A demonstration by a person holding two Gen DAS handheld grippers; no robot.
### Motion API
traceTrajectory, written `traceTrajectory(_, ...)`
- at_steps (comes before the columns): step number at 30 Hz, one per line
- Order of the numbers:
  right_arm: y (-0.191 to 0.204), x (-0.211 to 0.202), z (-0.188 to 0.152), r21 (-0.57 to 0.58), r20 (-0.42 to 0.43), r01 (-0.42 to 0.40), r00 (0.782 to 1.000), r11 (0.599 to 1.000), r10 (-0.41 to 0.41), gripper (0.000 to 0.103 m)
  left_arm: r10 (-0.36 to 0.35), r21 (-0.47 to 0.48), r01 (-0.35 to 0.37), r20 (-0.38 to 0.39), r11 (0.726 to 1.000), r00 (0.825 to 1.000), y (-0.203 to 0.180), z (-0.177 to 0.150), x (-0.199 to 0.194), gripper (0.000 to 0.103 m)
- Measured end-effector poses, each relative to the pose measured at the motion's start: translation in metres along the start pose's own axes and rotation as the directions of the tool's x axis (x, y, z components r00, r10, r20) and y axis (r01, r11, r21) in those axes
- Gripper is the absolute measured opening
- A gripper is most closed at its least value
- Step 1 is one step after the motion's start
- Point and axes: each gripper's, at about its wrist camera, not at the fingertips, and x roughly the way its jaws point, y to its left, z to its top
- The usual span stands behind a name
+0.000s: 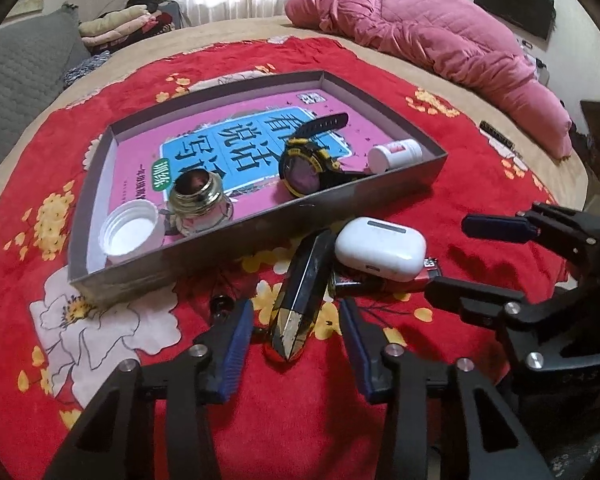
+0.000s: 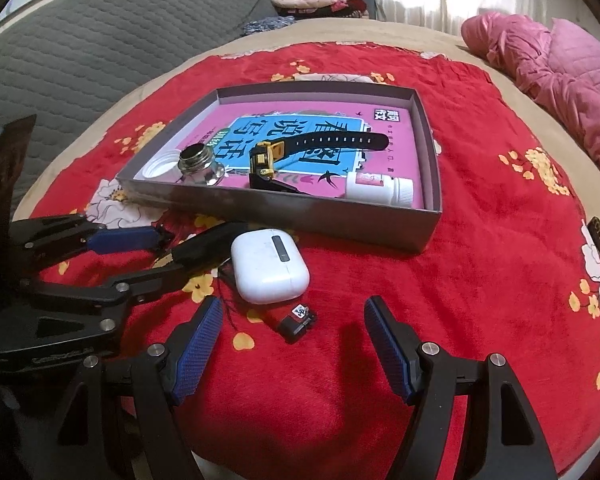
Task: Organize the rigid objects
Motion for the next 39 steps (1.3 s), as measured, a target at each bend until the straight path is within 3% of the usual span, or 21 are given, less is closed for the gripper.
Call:
traceTrajectory(5,0.000,0.004,0.001,-0.008,-0.002,-0.006,1.000,1.000,0.006,0.074,0.018,0.062,-0.016,-0.034,0.998,0.999,-0.005,0.001,0.014,0.030)
traceTrajectory(8,0.004,0.009,0.001,-0.035,-0.002,-0.007,1.000,0.999,0.007,0.074,0.020,0.092,-0.016,-0.041,0.996,0.999,-0.007,0.001,0.019,0.030)
traceTrajectory(21,0.001,0.038,0.012,-0.044,0.003,-0.044,0.999,0.998,0.044,0.074,-0.061,0.020,0.062,-0.055,0.998,0.997,0.005,0.010,0.030,0.030)
traceTrajectory(28,-0.001,0.048,0.018,-0.048,0.016,-0.103,0.995,0.994,0.103,0.059,-0.074,0.004,0.075,-0.060,0.997,0.995,0.009,0.012,0.034,0.030)
traceTrajectory(39,-0.006,0.057,0.022,-0.042,0.029,-0.172,0.985,0.984,0.173,0.051,-0.093,-0.028,0.091,-0.065,0.995,0.994,0.012,0.013,0.037,0.030)
